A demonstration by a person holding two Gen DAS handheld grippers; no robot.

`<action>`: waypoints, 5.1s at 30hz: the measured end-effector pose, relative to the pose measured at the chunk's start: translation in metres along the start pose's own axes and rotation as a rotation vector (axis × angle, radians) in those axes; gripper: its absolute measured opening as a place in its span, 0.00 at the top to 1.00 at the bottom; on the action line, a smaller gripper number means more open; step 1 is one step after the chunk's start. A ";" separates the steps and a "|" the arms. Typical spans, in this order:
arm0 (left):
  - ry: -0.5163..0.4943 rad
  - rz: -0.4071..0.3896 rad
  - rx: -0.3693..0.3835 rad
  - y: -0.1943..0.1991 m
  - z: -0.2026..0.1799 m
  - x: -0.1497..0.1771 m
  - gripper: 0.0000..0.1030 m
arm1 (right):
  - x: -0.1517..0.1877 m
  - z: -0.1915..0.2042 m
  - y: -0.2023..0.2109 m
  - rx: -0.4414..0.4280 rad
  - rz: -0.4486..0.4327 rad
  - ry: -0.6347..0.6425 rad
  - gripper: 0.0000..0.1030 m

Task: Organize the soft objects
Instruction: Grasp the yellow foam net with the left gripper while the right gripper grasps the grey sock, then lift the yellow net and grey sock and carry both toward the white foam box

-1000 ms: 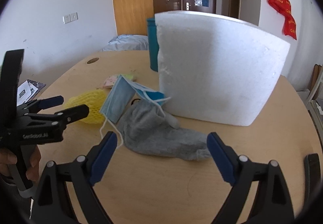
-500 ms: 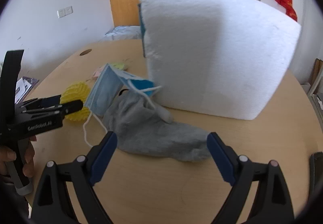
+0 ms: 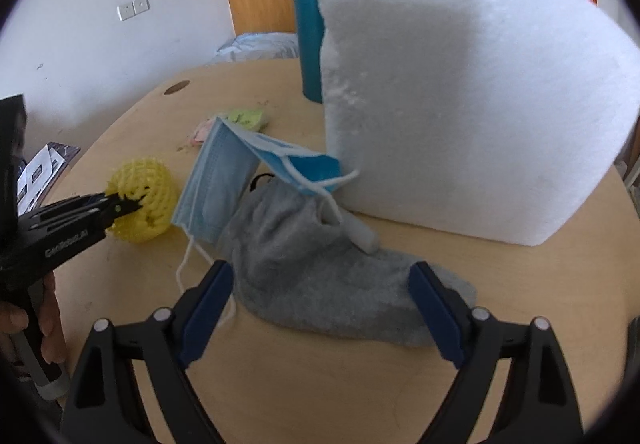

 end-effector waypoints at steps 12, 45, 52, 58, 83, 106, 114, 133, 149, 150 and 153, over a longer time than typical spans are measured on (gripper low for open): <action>0.013 -0.052 0.020 0.019 0.008 0.000 0.89 | 0.001 0.002 -0.009 0.015 0.048 0.004 0.81; -0.039 -0.193 0.067 0.092 -0.015 0.015 0.89 | 0.025 -0.011 0.077 -0.306 -0.112 -0.092 0.88; -0.042 -0.189 0.072 0.091 -0.020 0.016 0.89 | 0.022 -0.007 0.075 -0.241 -0.126 -0.089 0.88; -0.051 -0.197 0.076 0.098 -0.021 0.018 0.89 | 0.021 -0.003 0.088 -0.215 -0.160 -0.072 0.88; -0.122 -0.292 0.110 0.185 -0.055 0.067 0.89 | 0.064 0.004 0.159 -0.193 -0.283 -0.040 0.88; -0.222 -0.357 0.203 0.225 -0.105 0.094 0.89 | 0.103 0.002 0.217 -0.073 -0.414 -0.086 0.88; -0.240 -0.388 0.238 0.229 -0.118 0.078 0.89 | 0.091 -0.005 0.224 -0.030 -0.445 -0.094 0.88; -0.276 -0.375 0.267 0.203 -0.145 0.024 0.88 | 0.046 -0.030 0.209 0.021 -0.438 -0.116 0.88; -0.275 -0.353 0.266 0.162 -0.161 -0.038 0.88 | -0.003 -0.053 0.183 0.038 -0.420 -0.117 0.88; -0.278 -0.353 0.268 0.160 -0.162 -0.040 0.88 | -0.006 -0.053 0.183 0.041 -0.421 -0.116 0.88; -0.285 -0.357 0.271 0.157 -0.165 -0.049 0.88 | -0.012 -0.058 0.180 0.045 -0.420 -0.120 0.88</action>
Point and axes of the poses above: each gripper's, at about its wrist camera, not at the fingertips, and y roughly against the way its jaws point, z to its left, x to its underside, the point moved 2 cm from there along -y, roughly the way its jaws point, and after that the axes turned 3 degrees about z, right-handed, at the moved point
